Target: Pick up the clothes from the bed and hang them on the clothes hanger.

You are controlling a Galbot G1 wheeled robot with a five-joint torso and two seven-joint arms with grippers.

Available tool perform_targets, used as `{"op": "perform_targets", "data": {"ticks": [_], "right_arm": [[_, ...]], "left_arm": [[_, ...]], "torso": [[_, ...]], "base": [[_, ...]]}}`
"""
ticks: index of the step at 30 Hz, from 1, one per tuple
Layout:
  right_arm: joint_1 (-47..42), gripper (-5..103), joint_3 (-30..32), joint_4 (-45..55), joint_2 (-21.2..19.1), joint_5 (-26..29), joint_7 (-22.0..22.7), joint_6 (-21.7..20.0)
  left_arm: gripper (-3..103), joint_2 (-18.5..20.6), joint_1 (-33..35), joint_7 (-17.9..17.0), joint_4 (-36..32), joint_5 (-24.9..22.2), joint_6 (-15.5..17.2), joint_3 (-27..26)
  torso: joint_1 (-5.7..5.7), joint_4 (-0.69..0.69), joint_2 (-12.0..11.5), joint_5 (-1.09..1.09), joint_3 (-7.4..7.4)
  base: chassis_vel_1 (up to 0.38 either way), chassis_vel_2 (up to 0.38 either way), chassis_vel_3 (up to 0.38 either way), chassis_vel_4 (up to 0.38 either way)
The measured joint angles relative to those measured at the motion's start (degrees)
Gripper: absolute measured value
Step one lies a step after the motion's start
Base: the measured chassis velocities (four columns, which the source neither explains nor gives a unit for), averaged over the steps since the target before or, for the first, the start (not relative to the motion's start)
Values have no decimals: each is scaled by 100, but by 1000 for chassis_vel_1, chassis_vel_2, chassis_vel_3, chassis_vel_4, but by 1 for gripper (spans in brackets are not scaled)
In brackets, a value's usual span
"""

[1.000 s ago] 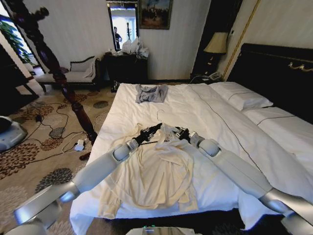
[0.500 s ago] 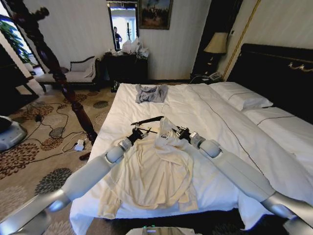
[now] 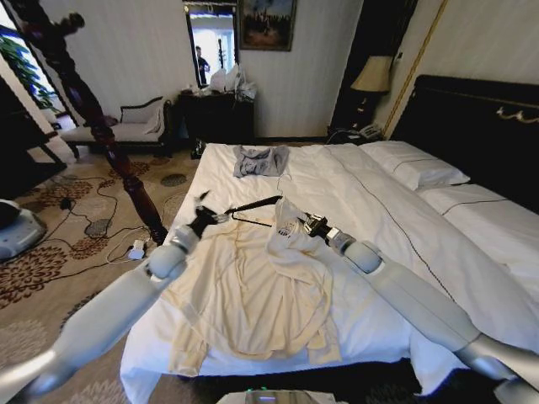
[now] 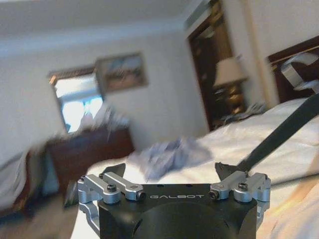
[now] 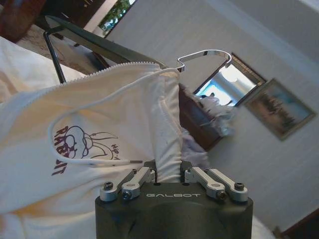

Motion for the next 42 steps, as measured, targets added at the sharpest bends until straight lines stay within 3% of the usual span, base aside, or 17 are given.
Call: {"op": "perform_targets", "data": {"ticks": [4, 10, 16, 21, 24, 30, 34, 42], "right_arm": [[-84, 19, 56, 41, -8, -147, 140, 98], [-128, 19, 68, 42, 68, -224, 202, 198], [-203, 19, 86, 99, 150, -292, 191, 302], [-231, 19, 119, 112, 190, -275, 172, 325], [-242, 19, 170, 137, 208, -243, 159, 334], [-289, 19, 232, 161, 207, -225, 138, 346], [-304, 19, 246, 155, 263, -226, 114, 351], [-257, 19, 189, 129, 320, -211, 103, 351]], "left_arm": [[100, 22, 223, 163, 263, -433, 61, -101], [100, -180, -7, 593, 1016, -406, -10, 192], [100, -912, -723, 915, 1947, -384, -246, 774], [100, -1551, -1143, 884, 2651, -46, -300, 1162], [100, -1898, -1371, 682, 3108, 145, -112, 1303], [100, -2125, -1556, 648, 3562, 290, -172, 1393], [100, -2390, -1774, 614, 3958, 504, -398, 1408], [100, -2775, -2077, 647, 4433, 532, -481, 1510]], "torso": [[0, -2, 0, -1, 0], [0, -1, 0, -2, 0], [1, -3, 0, 0, 1], [2, -3, -1, 0, 1], [2, -2, 0, 0, 1], [1, -1, 0, 1, 1], [2, -1, 0, 1, 1], [1, -2, -1, 0, 1]], "base": [[0, 0, 0, 0], [0, 0, 0, 0], [0, 0, 0, 0], [0, 0, 0, 0], [0, 0, 0, 0], [0, 0, 0, 0], [0, 0, 0, 0], [0, 0, 0, 0]]}}
